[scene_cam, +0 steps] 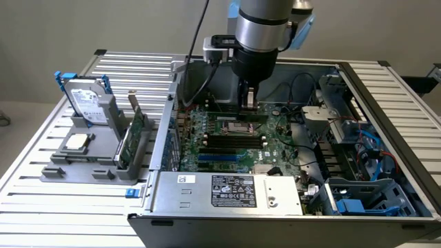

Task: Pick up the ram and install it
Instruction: 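Insert the ram into the slot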

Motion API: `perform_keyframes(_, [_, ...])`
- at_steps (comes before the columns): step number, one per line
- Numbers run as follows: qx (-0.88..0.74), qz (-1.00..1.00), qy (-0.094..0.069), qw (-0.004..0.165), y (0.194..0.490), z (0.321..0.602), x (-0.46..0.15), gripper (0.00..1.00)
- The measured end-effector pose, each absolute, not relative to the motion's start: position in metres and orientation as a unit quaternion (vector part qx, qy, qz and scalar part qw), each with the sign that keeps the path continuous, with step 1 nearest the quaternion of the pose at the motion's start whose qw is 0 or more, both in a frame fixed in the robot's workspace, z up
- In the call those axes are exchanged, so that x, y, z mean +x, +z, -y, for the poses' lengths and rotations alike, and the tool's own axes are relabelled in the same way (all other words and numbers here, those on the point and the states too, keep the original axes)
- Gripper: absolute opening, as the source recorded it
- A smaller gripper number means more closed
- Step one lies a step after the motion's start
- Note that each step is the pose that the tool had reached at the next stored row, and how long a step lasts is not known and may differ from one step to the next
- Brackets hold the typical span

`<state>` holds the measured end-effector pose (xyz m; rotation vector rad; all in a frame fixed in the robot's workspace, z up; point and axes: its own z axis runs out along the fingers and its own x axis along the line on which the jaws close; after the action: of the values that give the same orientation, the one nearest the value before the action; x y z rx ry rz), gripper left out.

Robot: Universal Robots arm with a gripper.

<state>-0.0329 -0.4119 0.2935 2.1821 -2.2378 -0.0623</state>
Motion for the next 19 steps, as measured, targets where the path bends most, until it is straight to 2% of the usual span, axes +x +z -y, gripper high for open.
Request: perform_keyframes(19, [0.698,0.716,-0.019,0.006,0.259,0.412,-0.031,0.13])
